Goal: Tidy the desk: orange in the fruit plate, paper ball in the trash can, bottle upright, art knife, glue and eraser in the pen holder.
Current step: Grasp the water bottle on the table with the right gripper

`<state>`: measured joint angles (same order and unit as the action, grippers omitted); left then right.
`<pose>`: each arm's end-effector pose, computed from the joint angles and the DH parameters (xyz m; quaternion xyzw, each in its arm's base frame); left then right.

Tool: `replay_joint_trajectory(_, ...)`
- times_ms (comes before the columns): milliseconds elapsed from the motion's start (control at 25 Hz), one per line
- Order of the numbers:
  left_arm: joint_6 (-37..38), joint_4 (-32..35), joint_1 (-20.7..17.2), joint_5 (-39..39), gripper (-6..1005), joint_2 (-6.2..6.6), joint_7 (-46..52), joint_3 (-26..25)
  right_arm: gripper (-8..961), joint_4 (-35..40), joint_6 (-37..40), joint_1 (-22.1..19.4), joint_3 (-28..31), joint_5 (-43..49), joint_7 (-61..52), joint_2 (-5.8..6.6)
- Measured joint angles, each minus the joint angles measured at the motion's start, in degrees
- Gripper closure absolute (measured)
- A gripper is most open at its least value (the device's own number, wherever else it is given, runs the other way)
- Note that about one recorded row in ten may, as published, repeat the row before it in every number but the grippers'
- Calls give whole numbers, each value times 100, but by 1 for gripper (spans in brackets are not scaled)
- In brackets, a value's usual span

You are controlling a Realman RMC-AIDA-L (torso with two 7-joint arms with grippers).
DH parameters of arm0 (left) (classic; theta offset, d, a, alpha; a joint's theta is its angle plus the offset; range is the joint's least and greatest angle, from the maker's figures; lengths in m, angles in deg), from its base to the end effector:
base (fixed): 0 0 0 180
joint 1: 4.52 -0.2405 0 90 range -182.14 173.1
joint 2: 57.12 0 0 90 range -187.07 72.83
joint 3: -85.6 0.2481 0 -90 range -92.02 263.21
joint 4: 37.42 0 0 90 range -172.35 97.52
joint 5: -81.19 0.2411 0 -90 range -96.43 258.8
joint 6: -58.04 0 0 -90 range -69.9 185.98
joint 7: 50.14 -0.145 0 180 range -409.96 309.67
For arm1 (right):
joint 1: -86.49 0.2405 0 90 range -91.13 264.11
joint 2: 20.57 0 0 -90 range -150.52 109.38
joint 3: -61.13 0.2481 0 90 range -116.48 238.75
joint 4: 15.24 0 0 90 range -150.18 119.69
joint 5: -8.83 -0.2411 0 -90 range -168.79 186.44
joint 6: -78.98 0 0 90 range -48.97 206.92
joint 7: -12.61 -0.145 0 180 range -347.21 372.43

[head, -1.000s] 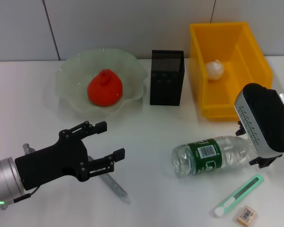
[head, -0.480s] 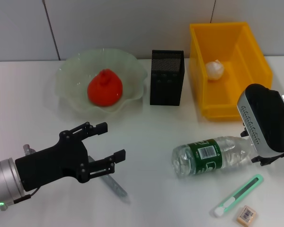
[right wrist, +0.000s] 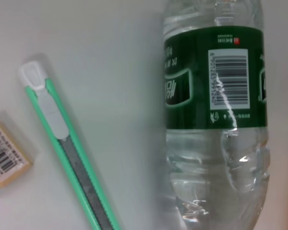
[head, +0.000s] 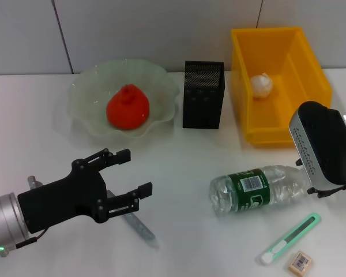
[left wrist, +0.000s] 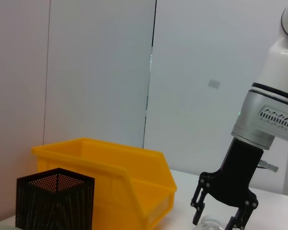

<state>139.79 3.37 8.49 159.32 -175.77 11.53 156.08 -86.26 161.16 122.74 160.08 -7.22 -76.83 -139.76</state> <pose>-0.2819 0.3004 -0.0237 -0.9158 -0.1402 -0.3215 0.1957 0.2017 0.4027 0.0076 -0.9140 -0.1594 -0.3604 0.0967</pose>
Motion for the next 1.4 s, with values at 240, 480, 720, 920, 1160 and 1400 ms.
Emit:
replay_joint_trajectory(240, 5, 0, 0, 0, 171, 0, -42, -24, 355, 0, -21, -34, 1, 21, -3, -6)
replay_joint_trajectory(480, 10, 0, 6, 0, 171, 0, -46, -25, 356, -11, -21, -51, -14, 23, -3, -9)
replay_joint_trajectory(720, 10, 0, 9, 0, 171, 0, -50, -8, 357, -29, -68, -64, -138, 23, -55, -16)
replay_joint_trajectory(920, 10, 0, -5, 0, 171, 0, -50, 2, 379, -39, -81, -66, -170, 23, -107, -16)
replay_joint_trajectory(1160, 38, 0, -41, 0, 171, 0, -64, -20, 441, -31, -89, -66, -285, 23, -274, -16)
replay_joint_trajectory(1400, 64, 0, -64, 0, 171, 0, -75, -28, 487, -48, -90, -66, -384, 24, -439, -13)
